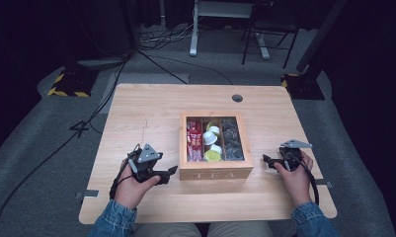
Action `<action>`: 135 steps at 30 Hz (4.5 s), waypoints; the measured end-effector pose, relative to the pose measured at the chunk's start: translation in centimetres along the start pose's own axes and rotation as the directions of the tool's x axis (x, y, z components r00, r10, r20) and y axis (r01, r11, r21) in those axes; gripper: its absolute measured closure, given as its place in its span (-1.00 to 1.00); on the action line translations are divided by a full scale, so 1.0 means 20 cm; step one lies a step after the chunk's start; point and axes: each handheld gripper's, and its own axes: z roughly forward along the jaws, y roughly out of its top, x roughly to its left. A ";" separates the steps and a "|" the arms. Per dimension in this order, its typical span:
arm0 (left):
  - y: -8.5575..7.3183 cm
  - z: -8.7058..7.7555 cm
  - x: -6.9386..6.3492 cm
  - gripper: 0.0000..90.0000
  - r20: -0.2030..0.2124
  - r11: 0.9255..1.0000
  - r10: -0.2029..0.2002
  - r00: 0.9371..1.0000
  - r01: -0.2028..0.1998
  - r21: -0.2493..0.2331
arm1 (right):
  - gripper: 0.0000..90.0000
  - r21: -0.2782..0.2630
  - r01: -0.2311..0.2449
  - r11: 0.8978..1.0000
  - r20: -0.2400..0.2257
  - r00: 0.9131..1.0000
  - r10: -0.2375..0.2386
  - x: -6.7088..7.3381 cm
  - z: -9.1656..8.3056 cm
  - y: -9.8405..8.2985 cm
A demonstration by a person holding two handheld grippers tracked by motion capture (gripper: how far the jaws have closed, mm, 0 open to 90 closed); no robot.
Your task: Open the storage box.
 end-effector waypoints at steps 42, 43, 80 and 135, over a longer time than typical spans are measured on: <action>-0.02 0.11 -0.13 0.37 0.022 0.995 0.099 0.995 -0.100 0.021 | -0.15 -0.043 0.121 0.992 -0.119 0.985 -0.125 0.10 -0.22 0.05; -0.02 0.10 -0.13 0.37 0.020 0.994 0.107 0.994 -0.107 0.026 | -0.15 -0.059 0.120 0.991 -0.156 0.979 -0.128 0.11 -0.24 0.06; 0.07 0.06 -0.12 0.40 0.013 0.995 0.091 0.996 -0.090 -0.038 | -0.20 -0.230 0.286 0.930 -0.257 0.904 -0.342 0.44 -0.36 0.20; -0.25 -0.09 0.24 -0.23 -0.269 0.994 -0.094 0.959 0.107 0.034 | -0.18 -0.317 0.246 0.916 -0.296 0.892 -0.342 0.33 -0.42 0.85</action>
